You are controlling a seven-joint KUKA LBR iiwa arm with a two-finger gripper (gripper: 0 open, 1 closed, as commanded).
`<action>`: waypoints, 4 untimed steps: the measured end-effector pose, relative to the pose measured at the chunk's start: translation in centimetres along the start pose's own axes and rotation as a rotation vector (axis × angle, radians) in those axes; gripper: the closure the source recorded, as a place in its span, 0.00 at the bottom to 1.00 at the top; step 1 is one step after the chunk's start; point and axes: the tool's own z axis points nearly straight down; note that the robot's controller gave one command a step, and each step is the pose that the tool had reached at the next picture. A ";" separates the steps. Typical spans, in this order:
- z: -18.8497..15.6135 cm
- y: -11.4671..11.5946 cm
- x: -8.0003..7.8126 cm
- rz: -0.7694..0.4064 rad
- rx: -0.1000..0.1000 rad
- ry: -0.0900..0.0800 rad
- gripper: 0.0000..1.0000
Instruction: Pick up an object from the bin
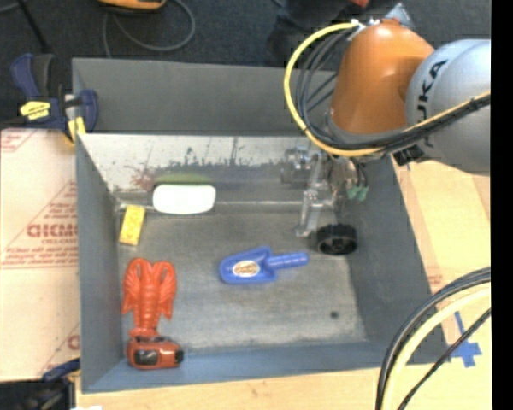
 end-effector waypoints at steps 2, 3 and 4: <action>4.1 1.9 2.5 0.005 -0.001 -0.009 0.00; 7.7 2.1 4.1 0.017 -0.001 -0.006 0.00; 10.8 3.6 4.5 -0.003 0.001 -0.006 0.00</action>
Offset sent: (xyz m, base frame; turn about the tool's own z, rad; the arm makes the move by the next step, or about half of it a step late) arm -0.0343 0.0255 -0.0555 0.0085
